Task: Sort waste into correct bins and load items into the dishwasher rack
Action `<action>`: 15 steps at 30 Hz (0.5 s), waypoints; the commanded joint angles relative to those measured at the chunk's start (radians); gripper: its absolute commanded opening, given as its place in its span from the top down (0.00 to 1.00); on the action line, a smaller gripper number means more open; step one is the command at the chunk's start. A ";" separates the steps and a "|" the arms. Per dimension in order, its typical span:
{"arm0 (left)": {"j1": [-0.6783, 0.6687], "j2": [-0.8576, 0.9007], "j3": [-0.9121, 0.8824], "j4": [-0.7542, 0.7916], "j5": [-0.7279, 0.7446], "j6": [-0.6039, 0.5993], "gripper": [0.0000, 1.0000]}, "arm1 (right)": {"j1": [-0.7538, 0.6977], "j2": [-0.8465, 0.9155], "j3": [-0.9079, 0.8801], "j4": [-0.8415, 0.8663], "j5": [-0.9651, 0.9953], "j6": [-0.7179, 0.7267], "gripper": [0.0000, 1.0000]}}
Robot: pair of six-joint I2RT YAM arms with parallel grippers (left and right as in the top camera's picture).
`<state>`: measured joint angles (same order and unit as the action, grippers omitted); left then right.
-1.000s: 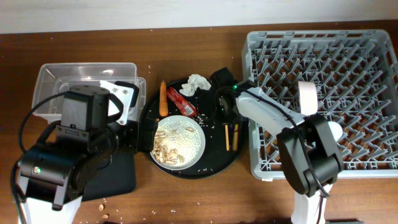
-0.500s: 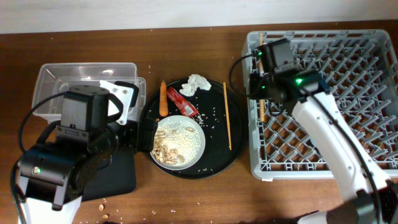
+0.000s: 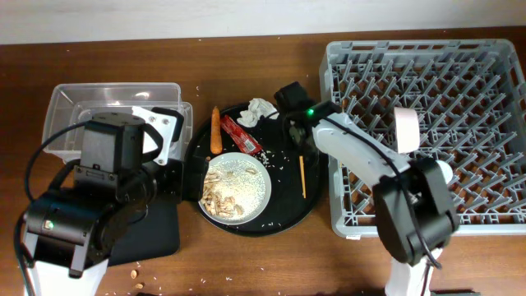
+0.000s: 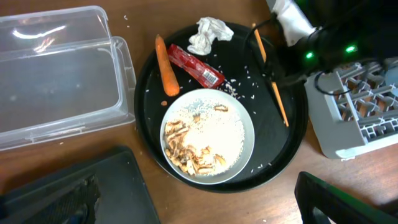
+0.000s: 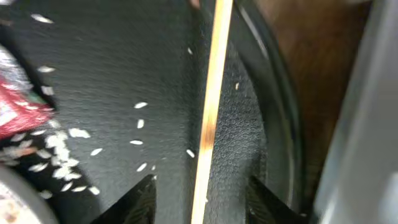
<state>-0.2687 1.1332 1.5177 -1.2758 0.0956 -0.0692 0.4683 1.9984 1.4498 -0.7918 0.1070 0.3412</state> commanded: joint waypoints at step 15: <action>-0.001 -0.005 0.009 0.002 -0.011 -0.006 0.01 | -0.244 -0.389 0.073 -0.181 0.006 -0.104 0.96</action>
<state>-0.2687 1.1332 1.5177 -1.2758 0.0956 -0.0692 0.2821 1.5490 1.5501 -0.9592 0.0921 0.3103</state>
